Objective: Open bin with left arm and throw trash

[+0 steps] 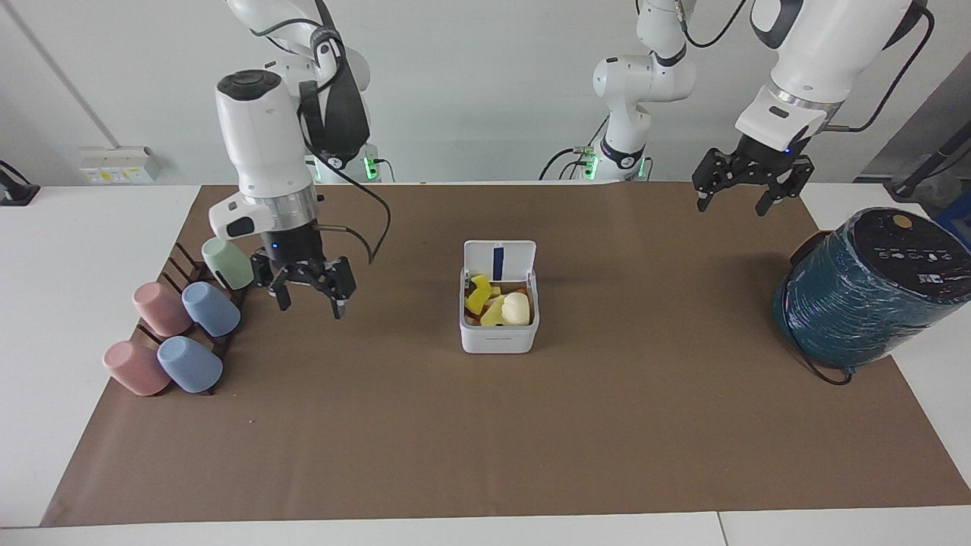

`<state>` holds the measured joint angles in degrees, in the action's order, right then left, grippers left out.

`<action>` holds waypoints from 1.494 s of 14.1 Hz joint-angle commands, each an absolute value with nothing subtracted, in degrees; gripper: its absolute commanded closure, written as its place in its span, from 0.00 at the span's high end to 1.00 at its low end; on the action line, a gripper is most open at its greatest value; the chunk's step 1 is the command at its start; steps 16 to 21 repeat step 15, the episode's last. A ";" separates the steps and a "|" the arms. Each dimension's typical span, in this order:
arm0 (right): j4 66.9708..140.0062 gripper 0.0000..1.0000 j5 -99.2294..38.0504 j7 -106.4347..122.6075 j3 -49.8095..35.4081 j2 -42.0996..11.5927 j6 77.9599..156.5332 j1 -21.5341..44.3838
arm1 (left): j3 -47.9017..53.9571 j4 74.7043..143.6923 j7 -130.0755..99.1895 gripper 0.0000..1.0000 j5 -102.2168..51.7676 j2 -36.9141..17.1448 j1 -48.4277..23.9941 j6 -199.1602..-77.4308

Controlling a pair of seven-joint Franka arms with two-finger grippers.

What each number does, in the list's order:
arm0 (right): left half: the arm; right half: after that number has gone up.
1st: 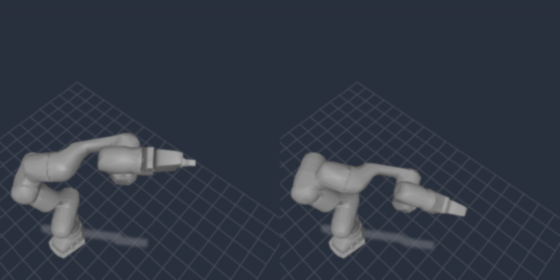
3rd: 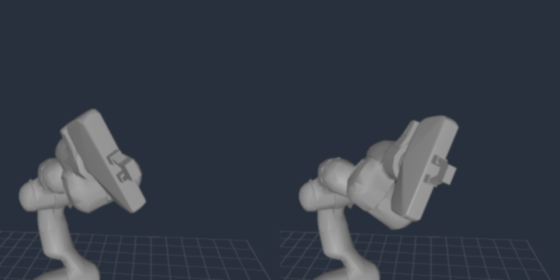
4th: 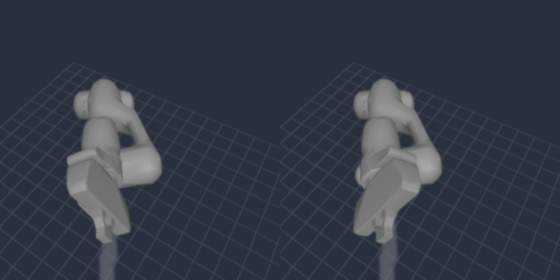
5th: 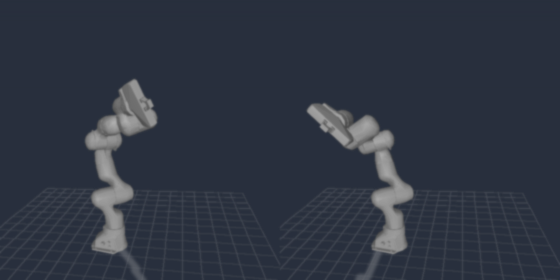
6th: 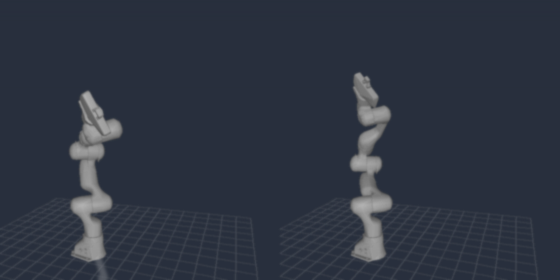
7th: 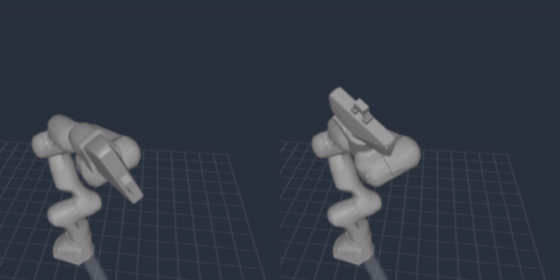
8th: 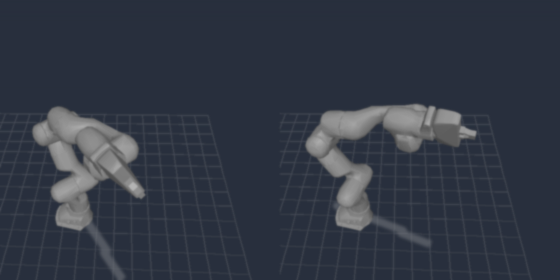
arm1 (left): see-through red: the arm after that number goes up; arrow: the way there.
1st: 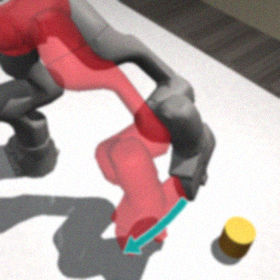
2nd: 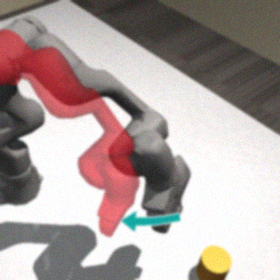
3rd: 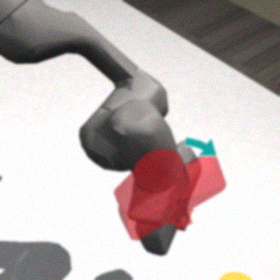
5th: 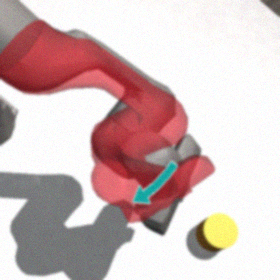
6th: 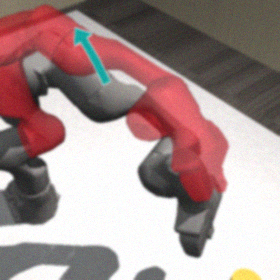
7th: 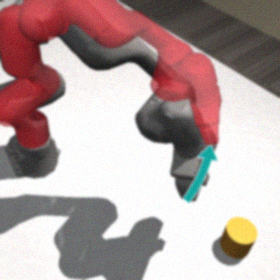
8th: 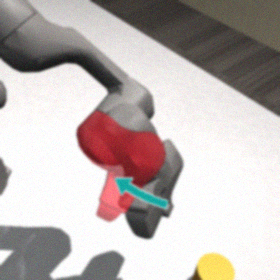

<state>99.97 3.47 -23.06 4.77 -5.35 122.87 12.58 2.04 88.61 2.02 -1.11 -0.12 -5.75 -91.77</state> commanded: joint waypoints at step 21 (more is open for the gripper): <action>95.36 1.00 -1.05 -10.72 0.62 7.11 89.38 -1.93 | 1.49 89.12 2.72 1.00 -0.35 1.32 -5.19 -88.86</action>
